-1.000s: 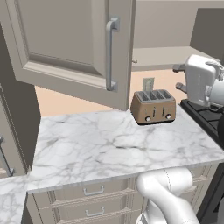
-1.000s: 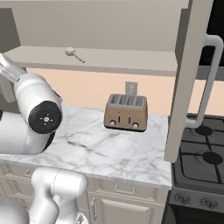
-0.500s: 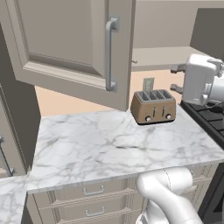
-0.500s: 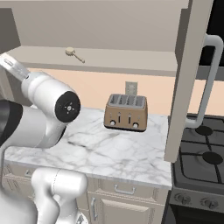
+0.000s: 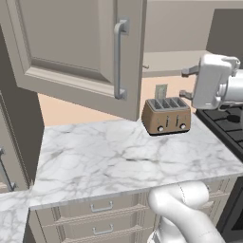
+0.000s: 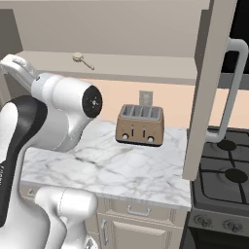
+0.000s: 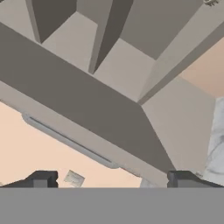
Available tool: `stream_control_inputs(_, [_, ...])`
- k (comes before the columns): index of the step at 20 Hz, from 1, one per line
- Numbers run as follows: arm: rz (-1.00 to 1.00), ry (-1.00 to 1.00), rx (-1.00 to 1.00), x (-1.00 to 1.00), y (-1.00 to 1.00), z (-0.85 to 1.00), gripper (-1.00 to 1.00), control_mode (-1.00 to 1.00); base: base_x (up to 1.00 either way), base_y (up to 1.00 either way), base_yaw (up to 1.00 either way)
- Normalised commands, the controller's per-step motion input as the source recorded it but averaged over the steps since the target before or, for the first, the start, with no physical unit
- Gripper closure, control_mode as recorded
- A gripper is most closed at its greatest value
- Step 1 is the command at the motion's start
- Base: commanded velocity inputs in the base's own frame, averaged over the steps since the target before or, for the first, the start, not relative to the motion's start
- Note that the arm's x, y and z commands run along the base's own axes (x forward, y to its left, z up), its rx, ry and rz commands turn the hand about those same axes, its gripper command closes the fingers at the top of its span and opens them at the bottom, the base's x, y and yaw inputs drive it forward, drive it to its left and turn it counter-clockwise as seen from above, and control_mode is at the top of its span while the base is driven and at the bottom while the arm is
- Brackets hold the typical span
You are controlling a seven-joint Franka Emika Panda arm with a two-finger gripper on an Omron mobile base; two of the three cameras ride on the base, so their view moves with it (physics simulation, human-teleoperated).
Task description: Open the cabinet. Pick the dish brush and place it next to the sink. Then close the cabinet.
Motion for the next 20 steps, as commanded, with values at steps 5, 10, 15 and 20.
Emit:
stream_control_inputs(5, [0.07, -0.02, 0.00, 0.00, 0.16, 0.00, -1.00, -1.00, 0.00, 0.00, 0.00])
stream_control_inputs(10, [0.05, -0.06, 0.00, 0.04, 0.19, 0.00, -1.00, -1.00, 0.00, 0.00, 0.00])
stream_control_inputs(15, [0.04, 0.00, 0.00, 0.18, 0.06, 0.00, -1.00, -1.00, 0.00, 0.00, 0.00])
stream_control_inputs(20, [0.04, 0.00, -0.01, 0.21, 0.06, 0.00, -1.00, -1.00, 0.00, 0.00, 0.00])
